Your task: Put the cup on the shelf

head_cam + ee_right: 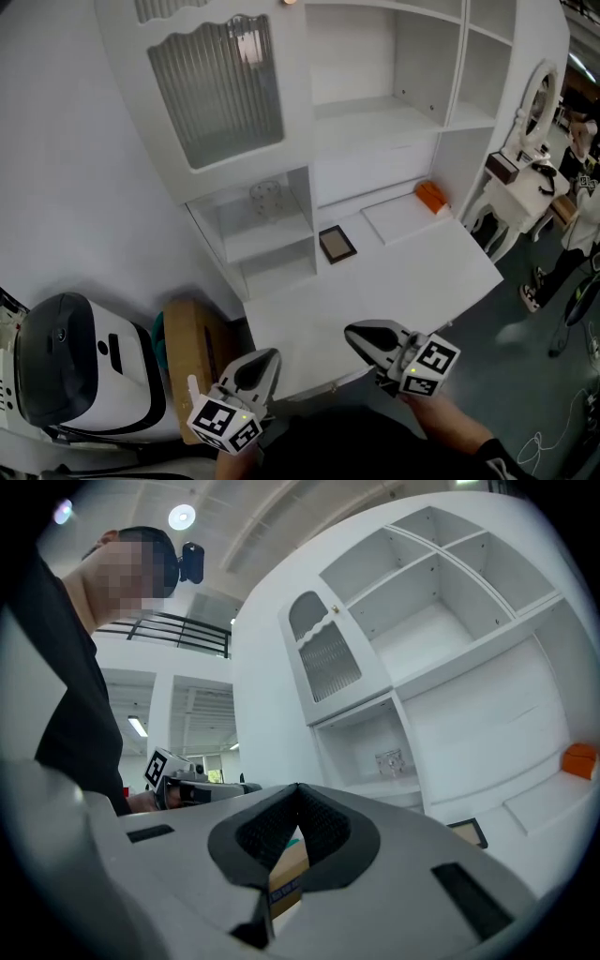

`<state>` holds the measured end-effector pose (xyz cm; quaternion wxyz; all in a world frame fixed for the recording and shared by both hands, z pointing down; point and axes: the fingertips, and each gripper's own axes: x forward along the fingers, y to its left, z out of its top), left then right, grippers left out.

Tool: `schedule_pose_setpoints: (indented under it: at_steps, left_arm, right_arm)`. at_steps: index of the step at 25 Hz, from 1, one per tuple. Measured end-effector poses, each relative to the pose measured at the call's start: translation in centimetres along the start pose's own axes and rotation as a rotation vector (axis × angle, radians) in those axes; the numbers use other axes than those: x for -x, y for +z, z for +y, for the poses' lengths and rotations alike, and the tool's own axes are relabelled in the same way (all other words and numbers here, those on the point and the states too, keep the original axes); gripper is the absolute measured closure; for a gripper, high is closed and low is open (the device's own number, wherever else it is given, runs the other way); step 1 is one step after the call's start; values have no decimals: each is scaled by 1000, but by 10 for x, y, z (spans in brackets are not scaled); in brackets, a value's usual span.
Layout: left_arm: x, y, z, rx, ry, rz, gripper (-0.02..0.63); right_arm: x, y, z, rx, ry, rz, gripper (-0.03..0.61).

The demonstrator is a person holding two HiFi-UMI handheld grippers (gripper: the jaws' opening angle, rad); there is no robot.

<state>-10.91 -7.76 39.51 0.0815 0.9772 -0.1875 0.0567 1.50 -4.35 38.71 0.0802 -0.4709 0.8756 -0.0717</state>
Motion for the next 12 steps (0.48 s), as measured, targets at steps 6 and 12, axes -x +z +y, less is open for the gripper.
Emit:
schedule_pose_setpoints:
  at_steps: [6, 12]
  left_arm:
    - [-1, -7, -5, 15, -9, 13, 601]
    - [-1, -7, -10, 9, -26, 10, 601]
  right_arm:
    - [2, 0, 9, 21, 4, 5, 563]
    - [5, -1, 13, 13, -1, 2, 563]
